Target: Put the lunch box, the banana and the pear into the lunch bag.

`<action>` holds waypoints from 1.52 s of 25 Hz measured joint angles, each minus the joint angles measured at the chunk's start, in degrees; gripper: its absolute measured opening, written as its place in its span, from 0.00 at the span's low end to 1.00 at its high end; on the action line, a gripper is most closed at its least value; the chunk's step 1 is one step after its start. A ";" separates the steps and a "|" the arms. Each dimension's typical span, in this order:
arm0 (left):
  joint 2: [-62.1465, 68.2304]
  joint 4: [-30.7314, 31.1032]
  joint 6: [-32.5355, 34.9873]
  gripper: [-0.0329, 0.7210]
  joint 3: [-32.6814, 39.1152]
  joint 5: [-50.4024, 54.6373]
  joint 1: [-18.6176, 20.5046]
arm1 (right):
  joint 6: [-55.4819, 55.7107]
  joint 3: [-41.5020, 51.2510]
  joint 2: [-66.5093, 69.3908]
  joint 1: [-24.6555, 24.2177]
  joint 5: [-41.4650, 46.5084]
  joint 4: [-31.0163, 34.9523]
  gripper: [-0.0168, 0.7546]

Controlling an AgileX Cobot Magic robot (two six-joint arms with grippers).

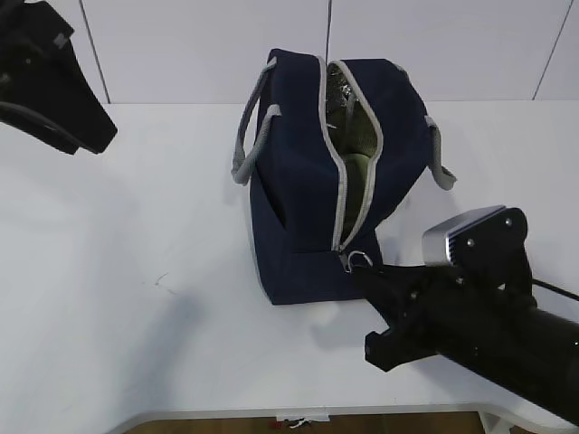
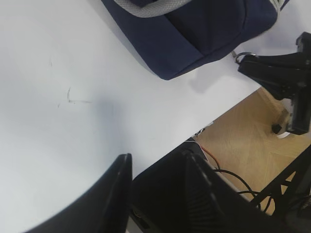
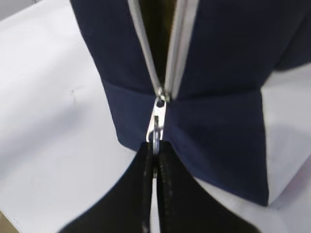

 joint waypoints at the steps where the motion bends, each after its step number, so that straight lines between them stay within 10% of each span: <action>1: 0.00 0.00 0.00 0.41 0.00 0.00 0.00 | 0.10 -0.32 -1.71 0.10 2.15 0.00 0.04; 19: 0.11 -0.18 4.88 0.40 0.00 0.00 0.00 | 0.72 -27.70 -17.65 0.10 53.94 -0.84 0.04; 31: 1.37 -1.29 14.11 0.40 8.14 -12.81 0.00 | 0.83 -47.57 -12.92 0.10 69.33 8.09 0.04; 38: 5.34 -12.17 22.40 0.40 9.26 -20.17 -0.26 | 0.22 -55.77 -8.14 0.10 79.14 12.71 0.04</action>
